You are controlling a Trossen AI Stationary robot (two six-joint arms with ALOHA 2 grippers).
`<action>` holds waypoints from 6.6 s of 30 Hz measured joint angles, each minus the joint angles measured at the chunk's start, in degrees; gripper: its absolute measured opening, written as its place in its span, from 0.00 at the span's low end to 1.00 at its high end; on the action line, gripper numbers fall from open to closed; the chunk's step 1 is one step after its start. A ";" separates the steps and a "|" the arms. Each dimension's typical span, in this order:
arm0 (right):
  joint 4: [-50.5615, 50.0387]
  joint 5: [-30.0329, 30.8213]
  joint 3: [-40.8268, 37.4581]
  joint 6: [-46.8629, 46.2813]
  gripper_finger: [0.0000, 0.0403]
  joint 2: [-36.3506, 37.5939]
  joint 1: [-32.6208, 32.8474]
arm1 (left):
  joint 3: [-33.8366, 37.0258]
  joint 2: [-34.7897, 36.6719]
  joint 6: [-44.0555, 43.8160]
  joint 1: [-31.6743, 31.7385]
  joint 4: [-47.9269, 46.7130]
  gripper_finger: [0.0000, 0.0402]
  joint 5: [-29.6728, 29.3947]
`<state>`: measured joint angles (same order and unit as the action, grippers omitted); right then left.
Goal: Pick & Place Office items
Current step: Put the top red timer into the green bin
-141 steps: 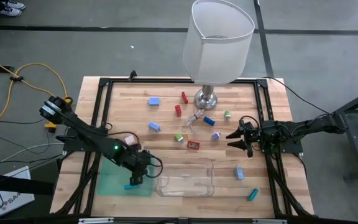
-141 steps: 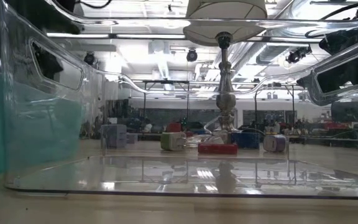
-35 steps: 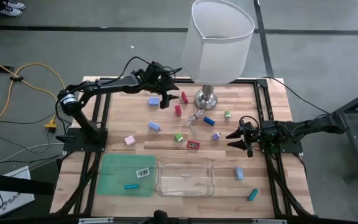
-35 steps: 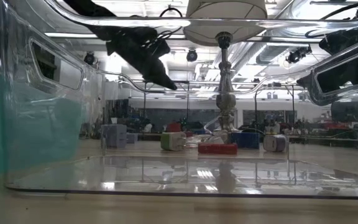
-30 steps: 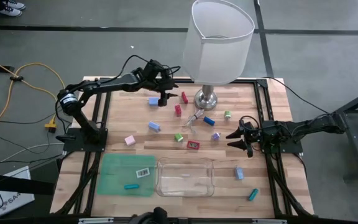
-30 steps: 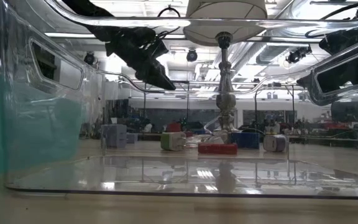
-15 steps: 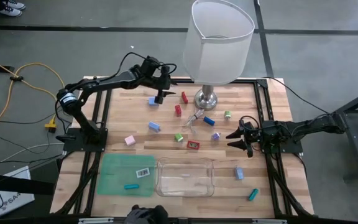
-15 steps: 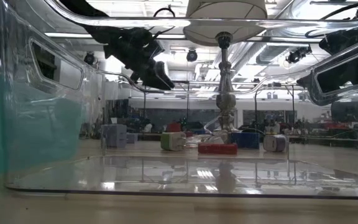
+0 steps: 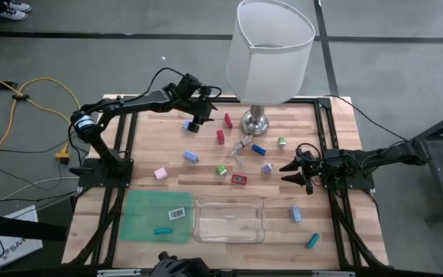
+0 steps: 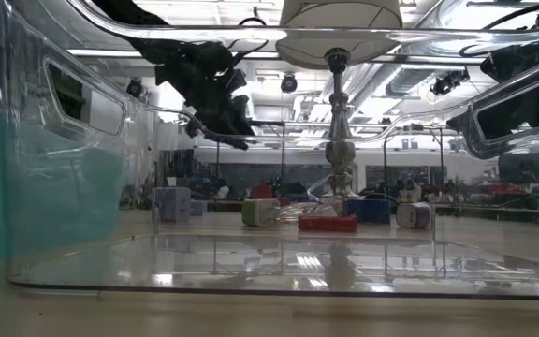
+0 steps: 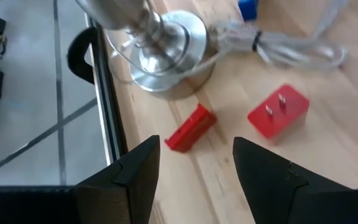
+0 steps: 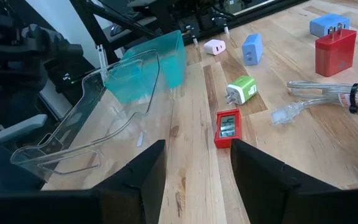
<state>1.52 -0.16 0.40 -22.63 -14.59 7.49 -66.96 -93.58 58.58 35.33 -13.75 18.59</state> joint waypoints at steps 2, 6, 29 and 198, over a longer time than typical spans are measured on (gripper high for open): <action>0.00 -0.02 0.00 0.00 0.41 0.00 0.00 | 0.00 0.00 2.30 0.00 -0.83 0.49 -1.13; 0.00 -0.02 0.00 0.00 0.41 0.01 0.00 | 0.00 -1.11 5.44 -0.20 -1.47 0.49 -1.67; 0.22 0.02 0.00 0.00 0.41 0.02 0.00 | -9.44 -13.11 14.07 -0.61 -1.01 0.49 -2.36; -0.02 -0.01 0.00 0.00 0.41 0.01 0.00 | -22.66 -25.29 -4.47 4.83 -5.06 0.49 18.59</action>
<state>1.50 -0.18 0.40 -22.63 -14.58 7.49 -89.62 -118.88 54.11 40.16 -18.82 37.19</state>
